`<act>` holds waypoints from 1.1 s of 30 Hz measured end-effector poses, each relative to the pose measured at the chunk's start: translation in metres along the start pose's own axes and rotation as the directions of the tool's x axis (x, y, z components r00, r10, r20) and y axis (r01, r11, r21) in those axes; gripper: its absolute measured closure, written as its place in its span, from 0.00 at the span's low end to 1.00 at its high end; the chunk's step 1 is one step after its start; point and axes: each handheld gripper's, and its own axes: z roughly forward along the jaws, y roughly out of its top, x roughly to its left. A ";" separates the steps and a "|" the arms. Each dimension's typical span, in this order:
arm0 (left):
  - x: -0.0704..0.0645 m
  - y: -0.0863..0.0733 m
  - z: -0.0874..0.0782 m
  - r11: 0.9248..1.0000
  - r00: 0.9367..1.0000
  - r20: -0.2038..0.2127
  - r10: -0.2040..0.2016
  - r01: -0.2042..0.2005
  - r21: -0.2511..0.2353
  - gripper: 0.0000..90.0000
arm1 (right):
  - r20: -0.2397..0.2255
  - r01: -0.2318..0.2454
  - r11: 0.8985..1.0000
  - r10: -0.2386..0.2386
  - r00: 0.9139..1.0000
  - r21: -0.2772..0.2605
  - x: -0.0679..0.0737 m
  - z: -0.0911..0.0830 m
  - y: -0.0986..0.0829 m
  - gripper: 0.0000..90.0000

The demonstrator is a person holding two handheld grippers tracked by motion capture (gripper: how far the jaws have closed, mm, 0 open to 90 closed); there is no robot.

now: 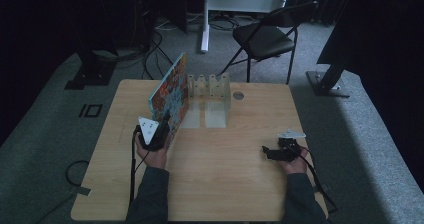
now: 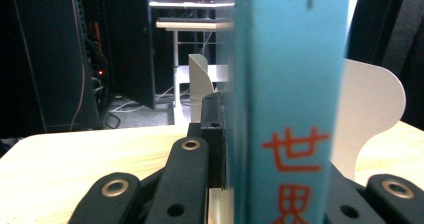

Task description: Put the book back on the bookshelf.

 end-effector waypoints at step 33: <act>-0.018 -0.007 0.014 1.000 0.997 -0.073 0.020 -0.021 -0.016 0.90 | -0.001 0.000 1.000 0.000 1.000 0.000 0.000 0.000 0.000 0.18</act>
